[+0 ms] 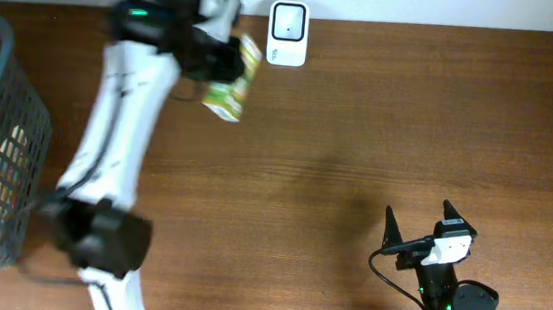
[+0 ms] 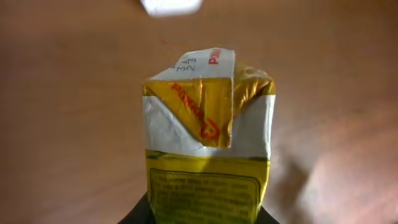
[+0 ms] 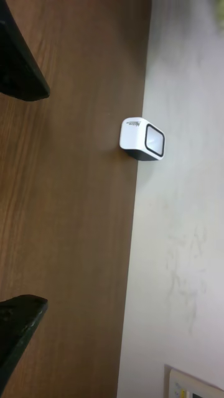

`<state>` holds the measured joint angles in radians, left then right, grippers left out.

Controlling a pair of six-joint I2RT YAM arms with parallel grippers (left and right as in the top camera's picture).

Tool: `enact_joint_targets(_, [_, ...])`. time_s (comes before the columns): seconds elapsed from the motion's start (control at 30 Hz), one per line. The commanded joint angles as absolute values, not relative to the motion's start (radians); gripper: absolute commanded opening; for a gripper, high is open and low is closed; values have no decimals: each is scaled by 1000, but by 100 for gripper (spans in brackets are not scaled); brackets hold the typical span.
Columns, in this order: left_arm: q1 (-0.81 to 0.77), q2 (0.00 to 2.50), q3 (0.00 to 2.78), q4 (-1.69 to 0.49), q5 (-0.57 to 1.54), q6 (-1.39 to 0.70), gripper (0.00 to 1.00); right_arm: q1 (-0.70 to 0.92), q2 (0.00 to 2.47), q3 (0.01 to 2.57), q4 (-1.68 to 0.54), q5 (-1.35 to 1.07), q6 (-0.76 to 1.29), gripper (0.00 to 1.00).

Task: Scan the item barcode
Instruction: 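Lift the green tea carton out and place it on the table centre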

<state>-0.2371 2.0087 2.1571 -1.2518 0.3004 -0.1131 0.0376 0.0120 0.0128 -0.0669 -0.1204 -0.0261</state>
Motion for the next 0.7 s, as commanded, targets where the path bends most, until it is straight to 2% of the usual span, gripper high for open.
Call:
enact_joint_targets(0.0, [-348, 2157, 2141, -1242, 365, -242, 0, 46, 6, 6, -68, -119, -25, 99])
enact_joint_targets(0.1, [-450, 2301, 2141, -1200, 378, -255, 0, 46, 6, 6, -68, -119, -25, 99])
enact_joint_targets(0.23, [-527, 2413, 2141, -1112, 377, -303, 12, 46, 6, 6, -68, -119, -25, 99])
enact_joint_targets(0.33, [-559, 2458, 2141, -1051, 370, -303, 17, 46, 6, 6, -68, -119, -25, 99])
enact_joint_targets(0.4, [-570, 2471, 2141, -1032, 358, -303, 33, 46, 6, 6, -68, -119, -25, 99])
enact_joint_targets(0.43, [-572, 2472, 2141, -1032, 342, -302, 52, 46, 6, 6, -68, -119, -25, 99])
enact_joint_targets(0.5, [-562, 2462, 2162, -1050, 316, -290, 74, 46, 6, 6, -68, -119, -25, 99])
enact_joint_targets(0.67, [-472, 2347, 2375, -1227, 192, -241, 79, 46, 6, 6, -68, -119, -25, 98])
